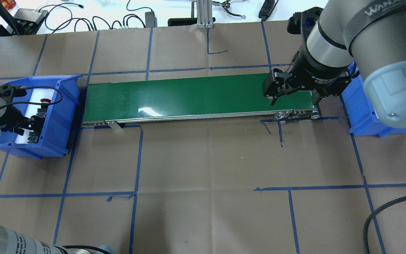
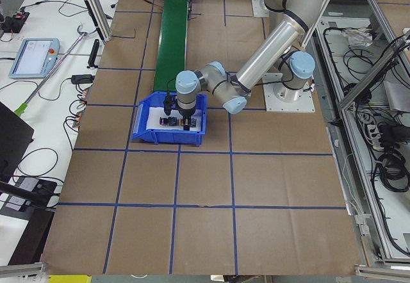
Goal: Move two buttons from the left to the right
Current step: 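Lower the left gripper and grasp the yellow-capped button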
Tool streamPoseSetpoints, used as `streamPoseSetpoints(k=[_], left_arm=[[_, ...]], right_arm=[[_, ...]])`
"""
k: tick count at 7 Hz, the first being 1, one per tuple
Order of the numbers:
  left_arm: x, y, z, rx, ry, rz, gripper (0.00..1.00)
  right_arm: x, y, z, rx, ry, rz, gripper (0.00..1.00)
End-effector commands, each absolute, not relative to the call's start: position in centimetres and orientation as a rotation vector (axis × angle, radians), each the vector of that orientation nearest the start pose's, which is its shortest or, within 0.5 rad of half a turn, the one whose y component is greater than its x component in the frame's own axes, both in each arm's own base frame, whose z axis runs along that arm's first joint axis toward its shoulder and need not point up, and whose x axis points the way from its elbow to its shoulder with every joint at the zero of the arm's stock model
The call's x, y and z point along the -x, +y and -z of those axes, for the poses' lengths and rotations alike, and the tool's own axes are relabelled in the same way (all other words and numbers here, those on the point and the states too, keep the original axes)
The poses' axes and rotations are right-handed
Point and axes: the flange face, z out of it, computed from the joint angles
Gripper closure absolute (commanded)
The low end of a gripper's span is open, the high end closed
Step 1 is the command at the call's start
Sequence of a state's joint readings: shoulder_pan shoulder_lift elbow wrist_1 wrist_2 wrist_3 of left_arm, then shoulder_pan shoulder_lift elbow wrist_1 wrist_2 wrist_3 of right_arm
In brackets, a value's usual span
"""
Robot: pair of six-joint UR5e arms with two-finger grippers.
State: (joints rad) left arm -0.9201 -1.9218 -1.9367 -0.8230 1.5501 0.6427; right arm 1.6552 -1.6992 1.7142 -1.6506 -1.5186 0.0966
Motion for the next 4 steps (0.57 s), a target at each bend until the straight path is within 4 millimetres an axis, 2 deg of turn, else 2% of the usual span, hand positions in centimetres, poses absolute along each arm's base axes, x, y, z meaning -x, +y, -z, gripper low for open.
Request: streamPoseSetpoints(k=[1,3,4], left_arm=[[-22.22,-51.52,-20.74,0.004,3.138,0.054,0.43],[-22.31,-51.51,-20.70,0.007,3.136,0.039,0.84],[-22.43,-51.67,-21.02,0.009,3.134,0.043,0.98]], right_arm=[[-17.54,-43.08,-48.52,-0.016,3.082,0.092,0.00],[-17.55,-43.05,-48.37,-0.016,3.081,0.087,0.00],[-17.63,-43.09,-48.38,-0.014,3.081,0.087,0.00]])
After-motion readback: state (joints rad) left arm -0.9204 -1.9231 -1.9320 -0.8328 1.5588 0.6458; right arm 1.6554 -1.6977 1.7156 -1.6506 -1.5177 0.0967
